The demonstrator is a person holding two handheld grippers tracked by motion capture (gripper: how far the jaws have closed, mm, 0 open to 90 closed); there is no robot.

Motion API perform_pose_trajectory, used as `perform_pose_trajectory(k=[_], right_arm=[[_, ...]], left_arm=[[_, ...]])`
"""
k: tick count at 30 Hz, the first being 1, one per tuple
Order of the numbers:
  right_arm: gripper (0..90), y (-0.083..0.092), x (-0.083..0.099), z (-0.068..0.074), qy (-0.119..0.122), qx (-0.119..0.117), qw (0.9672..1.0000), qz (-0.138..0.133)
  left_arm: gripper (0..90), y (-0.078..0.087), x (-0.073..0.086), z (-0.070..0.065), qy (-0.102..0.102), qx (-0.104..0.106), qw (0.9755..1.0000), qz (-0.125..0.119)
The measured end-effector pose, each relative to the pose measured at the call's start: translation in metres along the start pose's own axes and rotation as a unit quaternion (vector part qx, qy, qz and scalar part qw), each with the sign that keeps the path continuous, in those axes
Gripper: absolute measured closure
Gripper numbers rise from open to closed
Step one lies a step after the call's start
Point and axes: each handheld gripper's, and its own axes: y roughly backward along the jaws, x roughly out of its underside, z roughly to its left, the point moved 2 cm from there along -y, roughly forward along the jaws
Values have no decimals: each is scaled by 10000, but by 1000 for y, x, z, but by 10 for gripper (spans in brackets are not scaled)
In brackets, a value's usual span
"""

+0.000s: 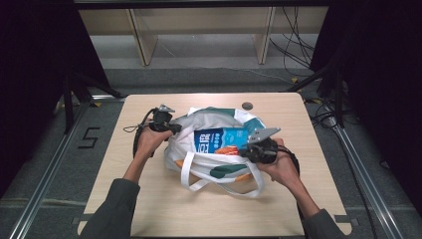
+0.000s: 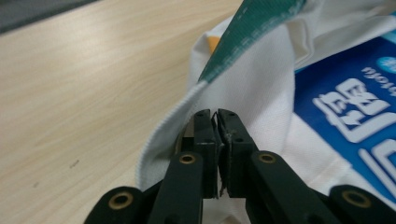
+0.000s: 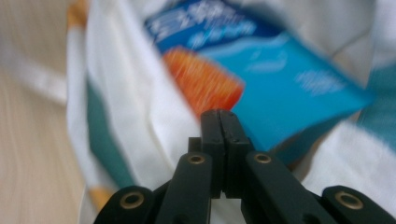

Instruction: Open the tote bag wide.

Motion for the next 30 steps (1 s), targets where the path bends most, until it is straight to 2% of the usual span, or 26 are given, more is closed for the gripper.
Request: perform_pose_trajectory(k=[2, 4, 5, 6, 7, 8, 9, 12, 13, 14, 16, 17, 18, 20, 21, 22, 23, 27, 30], right_arm=[[900, 0, 6, 2, 23, 83, 9999, 63], [900, -3, 21, 1, -113, 72, 9999, 85], [900, -5, 28, 1, -156, -16, 9999, 46], [900, -5, 28, 1, -156, -16, 9999, 46], [900, -4, 26, 3, -197, 5, 9998, 46], [900, -1, 20, 4, -95, 118, 9999, 53], [900, -1, 20, 4, -95, 118, 9999, 53], [900, 8, 14, 3, -85, 82, 9999, -58], [900, 13, 13, 3, -120, 108, 9996, -234], [900, 16, 12, 3, -162, 100, 9993, -326], [900, 19, 10, 1, -136, 103, 9991, -392], [900, 21, 10, 1, -236, 149, 9983, -507], [892, 27, 7, -2, -212, 175, 9980, -566], [888, 28, 7, -2, -265, 252, 9973, -637], [887, 30, 7, -4, -216, 320, 9968, -704], [887, 33, 7, -3, -308, 336, 9965, -701], [886, 33, 6, -4, -268, 375, 9957, -797], [876, 39, 6, -8, -329, 416, 9950, -848], [861, 41, 8, -10, -323, 413, 9948, -873]], left_arm=[[882, -5, 2, 8, 136, 54, 9999, -34], [892, -8, 5, 12, 343, 115, 9993, 2], [893, -7, 4, 10, 219, 25, 9998, 23], [892, -7, 4, 10, 219, 25, 9998, 23], [892, -5, 3, 8, 202, -15, 9998, 39], [868, -2, 2, 6, 181, 0, 9998, 29], [868, 1, 1, 4, 134, 76, 9999, -57], [849, 17, 0, -2, -42, 111, 9998, -175], [840, 27, 1, -6, -33, 273, 9990, -346], [834, 32, 2, -7, -69, 337, 9986, -396], [827, 35, 4, -9, -99, 382, 9983, -420], [819, 38, 7, -11, -110, 376, 9982, -446], [796, 41, 9, -12, -154, 408, 9978, -506], [792, 46, 13, -14, -26, 505, 9964, -687], [791, 48, 14, -15, 39, 572, 9951, -801], [788, 52, 15, -16, -6, 597, 9947, -838], [779, 55, 16, -18, -2, 641, 9935, -941], [761, 70, 18, -26, -51, 818, 9906, -1097], [707, 79, 21, -33, -48, 909, 9887, -1191]])
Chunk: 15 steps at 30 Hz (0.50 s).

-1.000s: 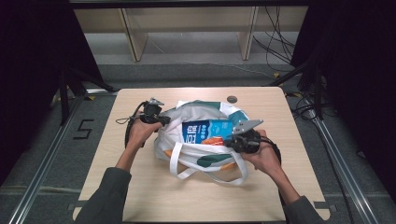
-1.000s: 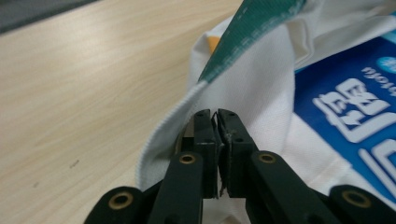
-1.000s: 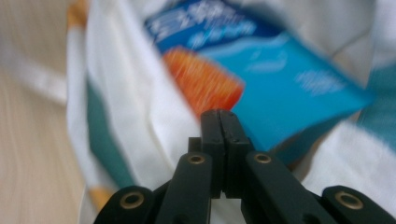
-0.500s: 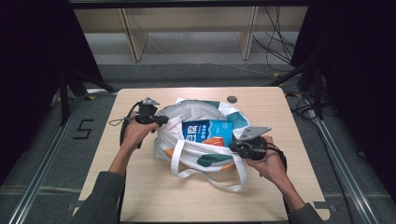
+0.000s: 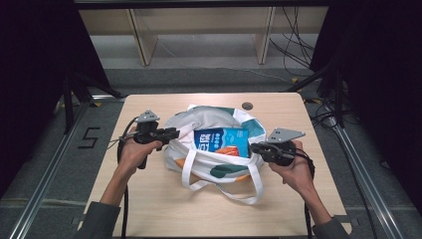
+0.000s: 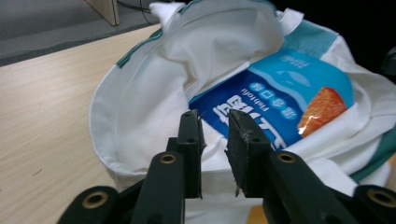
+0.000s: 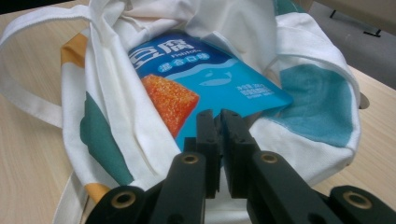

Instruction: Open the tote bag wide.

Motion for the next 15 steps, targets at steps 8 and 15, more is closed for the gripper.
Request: perform_pose_trajectory(k=[8, 15], right_arm=[[802, 1, 0, 1, -86, 110, 9999, -51], [741, 2, 2, 0, -184, 72, 9998, -49]], left_arm=[[635, 4, 5, -14, -95, 138, 9998, -58], [566, 5, 7, -20, -106, 181, 9998, -6]])
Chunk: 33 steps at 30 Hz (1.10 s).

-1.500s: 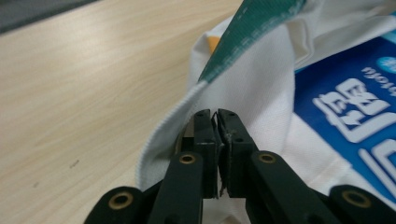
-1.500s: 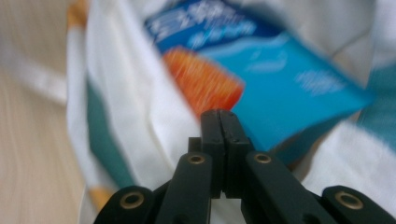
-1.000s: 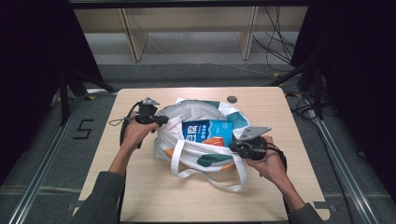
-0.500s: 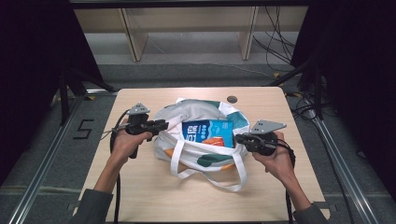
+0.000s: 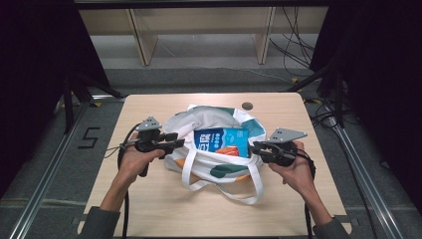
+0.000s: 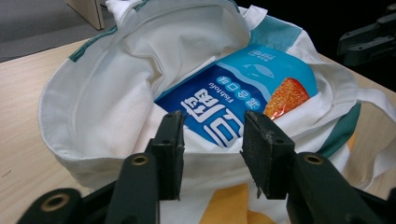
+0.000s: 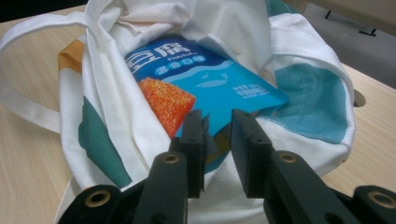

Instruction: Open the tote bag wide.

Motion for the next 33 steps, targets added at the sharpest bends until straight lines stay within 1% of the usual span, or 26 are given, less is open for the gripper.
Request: perform_pose_trajectory(k=[1, 2, 3, 4, 5, 7, 10, 11, 12, 13, 14, 17, 18, 19, 20, 21, 22, 23, 24, 25, 26, 28, 29, 31, 32, 33], right_arm=[[735, 0, 1, 1, -52, 27, 10000, -4], [726, 0, 1, 0, -44, 3, 10000, -22], [718, 0, 1, 0, -37, 2, 10000, 6], [707, 0, 1, 0, -51, 19, 10000, -18], [696, 0, 1, 0, -54, 34, 10000, -23], [682, 0, 1, 1, -73, 40, 10000, -6], [653, 0, 2, 0, -10, 18, 10000, 15], [645, 0, 2, 0, -19, 28, 10000, 14], [630, 0, 2, 0, -3, 53, 10000, -30], [630, 0, 2, 0, -3, 53, 10000, -30], [621, 0, 2, 0, -15, 51, 10000, -27], [601, 2, 2, 0, -55, 68, 10000, -38], [596, 3, 2, 0, -68, 111, 9999, -43], [594, 3, 3, 2, -176, 123, 9998, -42], [583, 5, 3, 1, -60, 164, 9998, -96], [583, 5, 3, 1, -60, 164, 9998, -96], [576, 6, 3, 2, -159, 116, 9998, -18], [571, 6, 3, 2, -86, 65, 9999, -32], [571, 7, 3, 1, -19, 132, 9999, -82], [570, 8, 4, 4, -231, 131, 9996, -62], [567, 9, 4, 4, -186, 85, 9998, -20], [557, 9, 4, 3, -171, 169, 9997, -104], [554, 11, 4, 4, -194, 149, 9997, -70], [551, 12, 5, 5, -230, 108, 9997, -30], [545, 11, 5, 5, -220, 137, 9996, -65], [539, 12, 5, 5, -202, 159, 9996, -78]], left_arm=[[559, 1, 0, -1, 14, 32, 10000, -2], [549, 2, 0, -1, 1, 18, 10000, 0], [542, 3, 0, -2, -3, 62, 10000, -19], [533, 4, 0, -3, -23, 49, 10000, -60], [521, 6, -1, -3, -55, 58, 10000, -16], [505, 7, -1, -5, -38, 34, 10000, 1], [481, 9, 0, -8, -57, 60, 10000, 10], [475, 10, 0, -9, -46, 27, 10000, -8], [465, 11, 0, -9, -38, 100, 9999, -17], [465, 12, 1, -10, -42, 107, 9999, -30], [459, 12, 1, -11, -23, 125, 9999, -31], [436, 13, 2, -14, -91, 160, 9998, 21], [430, 13, 2, -16, -66, 161, 9998, 29], [425, 13, 3, -16, -99, 188, 9998, 20], [411, 13, 2, -18, -83, 160, 9998, 21], [411, 13, 2, -19, -74, 175, 9998, 10], [407, 13, 2, -21, -47, 187, 9998, 7], [404, 13, 2, -22, -70, 209, 9998, -8], [397, 13, 2, -24, -78, 240, 9997, -18], [389, 13, 2, -26, -73, 235, 9997, -44], [386, 14, 3, -28, -81, 263, 9996, -32], [383, 15, 4, -32, -137, 320, 9994, -14], [378, 16, 5, -34, -160, 341, 9993, -8], [366, 18, 6, -37, -203, 316, 9993, 16], [360, 19, 7, -39, -203, 356, 9992, 40], [355, 19, 8, -40, -216, 345, 9992, 1]])
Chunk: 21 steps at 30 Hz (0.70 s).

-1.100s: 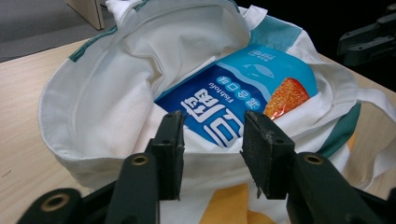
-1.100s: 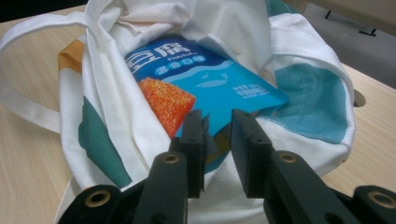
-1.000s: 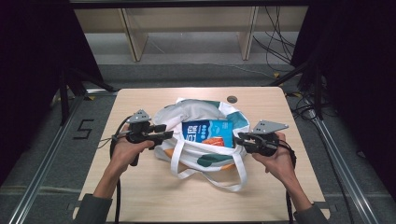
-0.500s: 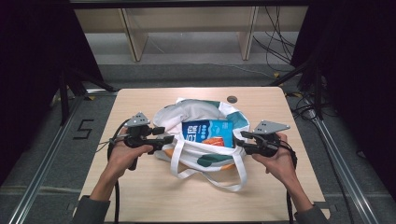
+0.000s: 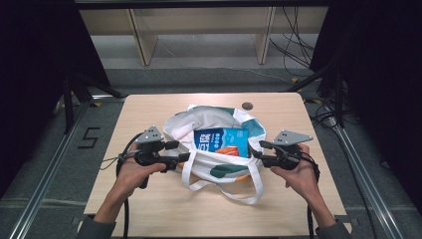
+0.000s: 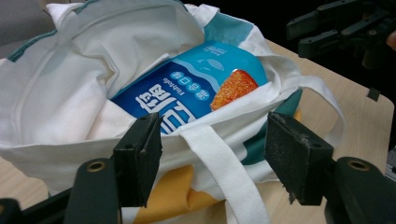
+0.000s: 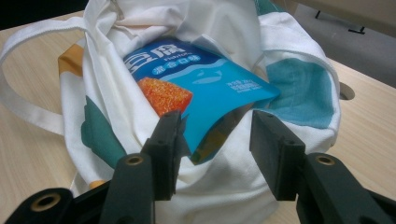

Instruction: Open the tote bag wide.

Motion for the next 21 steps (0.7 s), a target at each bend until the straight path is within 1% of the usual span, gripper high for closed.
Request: perform_pose_trajectory(k=[1, 2, 3, 4, 5, 6, 7, 8, 9, 10, 11, 12, 13, 14, 15, 16, 17, 18, 19, 21], right_arm=[[527, 0, 0, -2, 149, 23, 9999, -56], [512, 0, 0, -1, 88, -19, 10000, -17], [500, 0, 0, -1, 94, 1, 10000, -12], [497, 1, 1, 1, -25, 52, 10000, -1], [491, 1, 1, 0, 53, 96, 9999, -103], [483, 3, 2, 1, 8, 36, 10000, -8], [474, 3, 2, 2, -17, 44, 10000, -36], [464, 4, 2, 1, 77, 64, 9999, -83], [458, 5, 3, 1, 102, 101, 9998, -111], [453, 7, 4, 5, -69, 35, 10000, -27], [449, 8, 5, 4, 31, 35, 10000, -78], [443, 9, 6, 5, 15, 47, 9999, -97], [438, 11, 6, 6, 17, 42, 9999, -90], [434, 12, 7, 6, 109, 87, 9998, -152], [431, 13, 8, 8, 53, 29, 9999, -119], [425, 14, 9, 9, 19, 86, 9999, -125], [418, 15, 10, 10, 22, 113, 9998, -140], [410, 18, 12, 11, -58, 113, 9999, -88], [409, 17, 13, 10, 48, 109, 9998, -176], [409, 19, 15, 10, 26, 107, 9998, -147]], left_arm=[[349, 1, 1, -1, -6, -23, 10000, 61], [349, 1, 2, -2, -34, 2, 10000, 65], [349, 1, 4, -4, -43, -4, 10000, 40], [349, 2, 5, -5, -44, 12, 10000, 80], [348, 2, 7, -6, -72, 3, 10000, 62], [345, 3, 8, -7, -135, 57, 9998, 98], [338, 3, 9, -8, -110, 5, 9999, 46], [333, 4, 11, -9, -113, 19, 9999, 72], [330, 5, 12, -10, -81, -13, 9999, 89], [328, 5, 14, -11, -58, 19, 10000, 75], [324, 6, 16, -11, -95, 11, 9999, 112], [319, 6, 17, -12, -100, -8, 9998, 150], [319, 7, 19, -13, -93, 18, 9999, 134], [318, 7, 20, -13, -113, 20, 9998, 155], [317, 7, 21, -14, -96, 11, 9999, 117], [315, 8, 22, -14, -104, 22, 9998, 168], [312, 8, 24, -15, -123, -2, 9998, 133], [305, 9, 24, -15, -135, 25, 9998, 166], [305, 10, 25, -16, -157, 21, 9996, 229], [305, 10, 27, -17, -154, -36, 9998, 157]])
